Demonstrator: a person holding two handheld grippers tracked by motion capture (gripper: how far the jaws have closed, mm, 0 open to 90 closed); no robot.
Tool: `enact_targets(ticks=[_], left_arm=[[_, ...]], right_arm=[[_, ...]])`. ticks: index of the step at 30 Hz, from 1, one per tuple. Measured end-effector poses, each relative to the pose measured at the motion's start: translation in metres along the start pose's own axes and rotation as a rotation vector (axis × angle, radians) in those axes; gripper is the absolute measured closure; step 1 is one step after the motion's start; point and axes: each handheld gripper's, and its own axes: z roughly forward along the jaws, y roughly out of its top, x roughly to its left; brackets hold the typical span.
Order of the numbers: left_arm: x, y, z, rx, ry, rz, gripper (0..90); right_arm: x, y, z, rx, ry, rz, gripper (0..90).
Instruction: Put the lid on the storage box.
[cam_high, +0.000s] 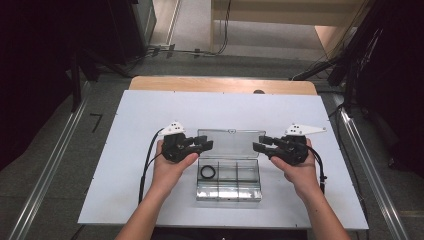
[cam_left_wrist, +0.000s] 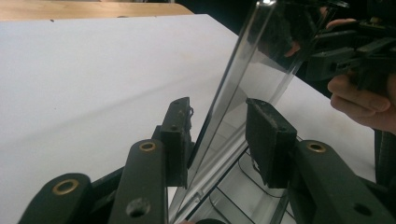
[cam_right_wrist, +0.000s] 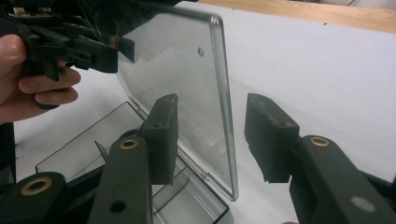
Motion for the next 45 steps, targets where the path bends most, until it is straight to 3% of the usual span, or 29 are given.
enact_targets(ticks=[25,28,32,36,45], left_arm=[[-0.006,-0.005,-0.006,0.016,-0.025,0.02,57.1],[-0.007,-0.005,-0.007,0.017,-0.039,0.011,53.4],[-0.011,-0.005,-0.01,0.028,-0.03,0.034,44.4],[-0.011,-0.007,-0.016,0.026,-0.016,0.033,41.8],[-0.012,-0.014,-0.034,0.013,0.016,0.021,46.3]], right_arm=[[0.016,0.005,-0.003,-0.002,0.023,-0.042,59.8],[0.016,0.004,-0.004,-0.002,0.025,-0.041,59.7],[0.017,0.003,-0.004,0.002,0.026,-0.039,60.0],[0.018,0.002,-0.004,0.001,0.025,-0.038,60.1],[0.02,0.0,-0.006,0.004,0.025,-0.042,59.8]])
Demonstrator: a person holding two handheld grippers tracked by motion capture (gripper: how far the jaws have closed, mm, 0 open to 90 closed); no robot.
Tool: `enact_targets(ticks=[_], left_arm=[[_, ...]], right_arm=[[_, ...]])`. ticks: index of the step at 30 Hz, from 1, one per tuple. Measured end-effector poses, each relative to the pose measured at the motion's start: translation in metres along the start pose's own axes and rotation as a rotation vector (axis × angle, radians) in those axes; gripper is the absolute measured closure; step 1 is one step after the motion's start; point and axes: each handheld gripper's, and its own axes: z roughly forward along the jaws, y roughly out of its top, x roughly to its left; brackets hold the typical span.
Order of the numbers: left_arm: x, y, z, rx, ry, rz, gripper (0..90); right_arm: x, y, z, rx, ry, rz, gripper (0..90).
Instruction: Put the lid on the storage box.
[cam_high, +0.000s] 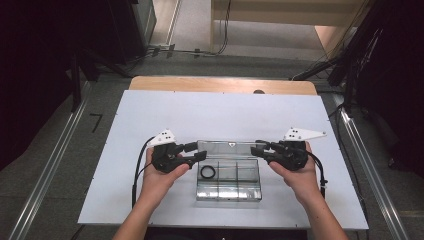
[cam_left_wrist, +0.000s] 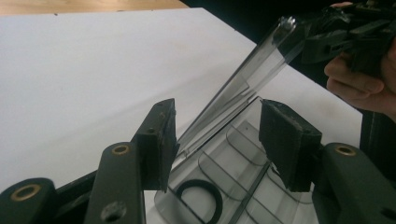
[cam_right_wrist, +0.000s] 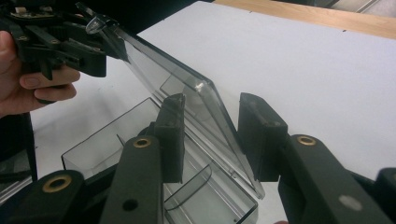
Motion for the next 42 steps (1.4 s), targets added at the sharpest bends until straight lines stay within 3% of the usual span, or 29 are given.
enact_targets(ticks=[10,22,42], left_arm=[[-0.006,-0.015,-0.015,-0.005,-0.008,-0.028,60.8],[-0.016,-0.018,-0.013,0.006,-0.031,0.001,88.2],[-0.015,-0.018,-0.013,-0.003,-0.048,-0.003,89.9]], right_arm=[[0.003,-0.003,-0.002,0.001,0.002,-0.005,59.0],[0.009,-0.008,-0.005,0.001,-0.003,-0.007,57.1],[0.016,-0.02,-0.009,0.011,-0.008,-0.004,49.2]])
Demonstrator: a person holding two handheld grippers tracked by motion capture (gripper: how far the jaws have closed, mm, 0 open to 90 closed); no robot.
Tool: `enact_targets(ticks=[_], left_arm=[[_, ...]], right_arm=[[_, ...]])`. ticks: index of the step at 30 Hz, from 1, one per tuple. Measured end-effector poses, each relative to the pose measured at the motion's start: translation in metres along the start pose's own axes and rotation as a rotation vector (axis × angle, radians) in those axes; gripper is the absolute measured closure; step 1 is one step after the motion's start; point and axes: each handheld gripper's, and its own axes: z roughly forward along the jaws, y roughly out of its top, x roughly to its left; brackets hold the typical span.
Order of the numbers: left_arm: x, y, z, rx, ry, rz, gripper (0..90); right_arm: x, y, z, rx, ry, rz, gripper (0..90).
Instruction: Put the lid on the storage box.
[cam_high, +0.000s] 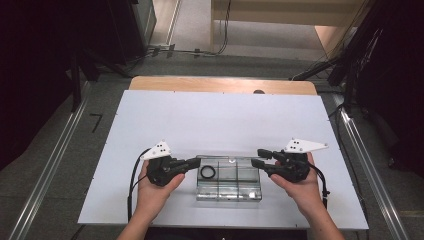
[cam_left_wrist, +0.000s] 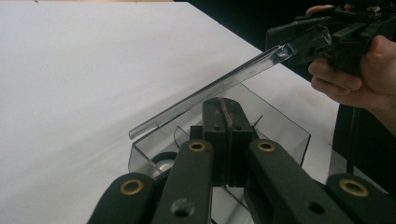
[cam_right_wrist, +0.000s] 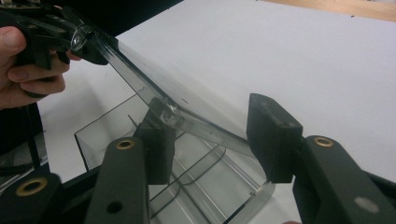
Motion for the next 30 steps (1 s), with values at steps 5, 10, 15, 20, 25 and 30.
enact_targets(ticks=[5,10,15,20,25,30], left_arm=[[0.0,0.0,0.0,0.001,0.0,0.001,89.8],[0.001,0.0,0.0,0.001,-0.001,0.001,89.9],[0.001,-0.001,0.0,0.001,-0.003,0.003,89.9],[0.001,-0.001,-0.001,0.001,-0.007,0.004,89.9],[0.001,-0.001,-0.001,0.003,-0.01,0.006,89.9],[0.0,-0.001,-0.001,0.006,-0.015,0.008,89.9]], right_arm=[[-0.002,-0.004,-0.006,-0.009,-0.009,0.015,45.8],[-0.003,-0.009,-0.011,-0.005,-0.025,0.033,47.2],[-0.003,-0.016,-0.011,0.015,-0.023,0.052,53.4],[-0.001,-0.021,-0.014,0.03,-0.021,0.07,65.2],[0.0,-0.024,-0.015,0.043,-0.036,0.093,79.2],[0.001,-0.023,-0.016,0.019,-0.025,0.093,87.8]])
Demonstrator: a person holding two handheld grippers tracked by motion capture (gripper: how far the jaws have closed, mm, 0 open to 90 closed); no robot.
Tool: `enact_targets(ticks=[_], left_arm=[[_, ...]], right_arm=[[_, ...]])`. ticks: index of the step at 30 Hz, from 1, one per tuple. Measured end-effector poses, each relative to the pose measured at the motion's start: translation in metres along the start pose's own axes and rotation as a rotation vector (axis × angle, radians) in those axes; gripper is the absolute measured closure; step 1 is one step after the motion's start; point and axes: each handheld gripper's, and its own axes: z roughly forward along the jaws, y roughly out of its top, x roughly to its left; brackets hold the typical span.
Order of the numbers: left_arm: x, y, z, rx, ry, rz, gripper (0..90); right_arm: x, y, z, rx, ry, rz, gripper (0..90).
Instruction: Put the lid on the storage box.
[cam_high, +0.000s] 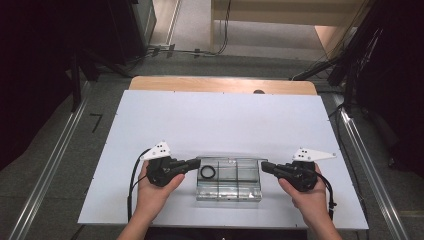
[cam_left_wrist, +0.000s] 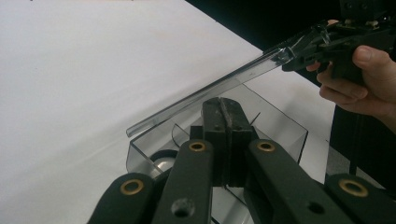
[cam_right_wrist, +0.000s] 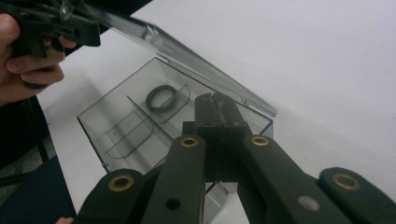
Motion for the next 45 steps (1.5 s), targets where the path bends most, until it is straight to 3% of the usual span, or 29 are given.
enact_targets(ticks=[5,17,32,39,45], left_arm=[[-0.002,-0.001,-0.001,-0.003,-0.008,0.003,89.9],[-0.008,-0.01,-0.005,0.02,-0.014,0.016,89.9],[-0.01,-0.028,-0.008,0.082,-0.029,0.015,89.9],[-0.004,-0.033,-0.004,0.131,-0.036,0.017,89.8],[-0.002,-0.036,0.0,0.174,-0.042,0.02,89.8]], right_arm=[[0.001,0.001,-0.004,-0.024,0.013,-0.003,87.8],[0.008,-0.009,-0.01,-0.018,0.038,-0.015,87.8],[0.014,-0.024,-0.01,0.047,0.042,-0.041,87.8],[0.01,-0.03,-0.004,0.085,0.03,-0.077,87.7],[0.003,-0.035,0.0,0.111,0.039,-0.071,87.7]])
